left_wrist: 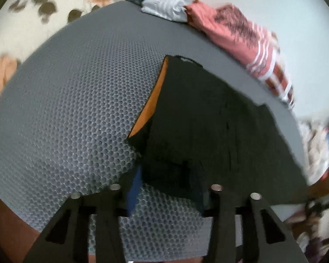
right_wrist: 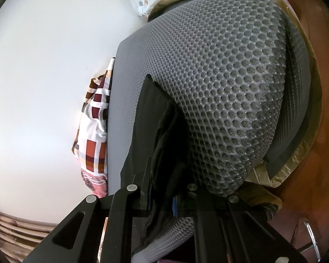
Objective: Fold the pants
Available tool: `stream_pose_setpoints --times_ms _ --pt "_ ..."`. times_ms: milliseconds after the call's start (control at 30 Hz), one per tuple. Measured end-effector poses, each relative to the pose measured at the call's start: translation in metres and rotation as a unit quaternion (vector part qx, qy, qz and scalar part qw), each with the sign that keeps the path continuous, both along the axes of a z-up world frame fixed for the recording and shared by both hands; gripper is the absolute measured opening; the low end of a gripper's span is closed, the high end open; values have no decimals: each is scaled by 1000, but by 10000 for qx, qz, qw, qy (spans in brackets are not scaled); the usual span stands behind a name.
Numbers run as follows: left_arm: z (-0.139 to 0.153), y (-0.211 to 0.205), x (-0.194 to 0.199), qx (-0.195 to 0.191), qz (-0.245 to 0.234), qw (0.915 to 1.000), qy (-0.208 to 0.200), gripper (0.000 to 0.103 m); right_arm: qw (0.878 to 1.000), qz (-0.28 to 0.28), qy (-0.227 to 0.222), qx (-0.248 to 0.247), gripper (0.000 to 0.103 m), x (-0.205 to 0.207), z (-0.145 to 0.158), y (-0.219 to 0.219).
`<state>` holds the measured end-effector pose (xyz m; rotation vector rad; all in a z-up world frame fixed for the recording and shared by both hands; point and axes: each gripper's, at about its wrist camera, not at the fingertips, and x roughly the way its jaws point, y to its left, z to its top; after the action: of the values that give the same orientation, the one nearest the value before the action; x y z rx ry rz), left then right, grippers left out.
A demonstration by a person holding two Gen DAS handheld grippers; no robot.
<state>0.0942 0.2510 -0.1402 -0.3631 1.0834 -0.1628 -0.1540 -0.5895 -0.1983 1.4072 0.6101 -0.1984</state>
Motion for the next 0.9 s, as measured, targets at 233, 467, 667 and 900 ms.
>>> stream_pose_setpoints --times_ms 233,467,667,900 --pt "53 -27 14 1011 -40 9920 -756 22 9999 32 52 -111 9 2 2 2" --pt "41 -19 43 1363 -150 9860 -946 14 9998 9 36 -191 9 3 4 4" --pt "-3 12 25 1104 238 9904 -791 9 9995 90 119 -264 9 6 7 5" --pt "0 -2 28 1578 162 9833 -896 11 9996 57 118 -251 9 8 7 4"
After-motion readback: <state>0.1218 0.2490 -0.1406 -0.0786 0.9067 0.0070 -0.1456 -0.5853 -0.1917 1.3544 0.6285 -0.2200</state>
